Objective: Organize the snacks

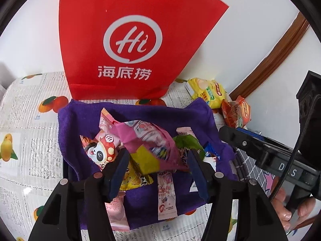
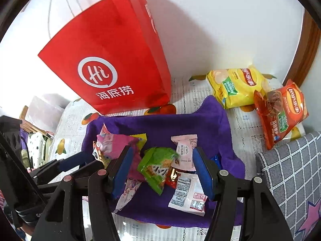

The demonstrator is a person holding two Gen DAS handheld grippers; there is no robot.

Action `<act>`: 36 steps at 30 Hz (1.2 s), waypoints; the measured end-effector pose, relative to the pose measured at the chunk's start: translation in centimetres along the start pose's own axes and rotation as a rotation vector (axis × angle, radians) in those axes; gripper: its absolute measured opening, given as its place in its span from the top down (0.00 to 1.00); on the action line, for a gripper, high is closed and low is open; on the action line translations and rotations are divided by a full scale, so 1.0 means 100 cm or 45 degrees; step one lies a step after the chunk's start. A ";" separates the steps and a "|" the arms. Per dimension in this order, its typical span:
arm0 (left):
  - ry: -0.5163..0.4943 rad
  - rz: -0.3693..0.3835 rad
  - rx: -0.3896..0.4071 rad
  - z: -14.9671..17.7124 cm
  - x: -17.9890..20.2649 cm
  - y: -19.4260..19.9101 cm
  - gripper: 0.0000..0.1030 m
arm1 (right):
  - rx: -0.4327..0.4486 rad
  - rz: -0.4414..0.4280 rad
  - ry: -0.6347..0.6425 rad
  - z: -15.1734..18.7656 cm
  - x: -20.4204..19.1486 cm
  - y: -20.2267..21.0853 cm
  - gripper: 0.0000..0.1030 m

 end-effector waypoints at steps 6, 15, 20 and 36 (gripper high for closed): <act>-0.053 -0.097 0.006 0.000 0.004 0.014 0.42 | 0.089 0.055 0.002 0.011 -0.001 0.031 0.40; -0.231 -0.253 0.069 0.022 0.039 0.054 0.38 | 0.264 0.113 0.070 0.069 0.001 0.109 0.24; -0.195 -0.279 0.042 0.062 0.049 0.074 0.34 | 0.282 0.073 0.062 0.112 0.003 0.147 0.24; -0.209 -0.225 0.205 0.177 0.099 0.179 0.30 | 0.398 0.223 0.009 0.225 0.011 0.226 0.19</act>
Point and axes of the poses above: each gripper's, at about its wrist camera, not at the fingertips, and y roughly against the way its jaws point, x to its right, z to its underside, the point moved 8 cm from there along -y, roughly the way its jaws point, and after that the axes turned 12 degrees about z, right-handed, at the moved point
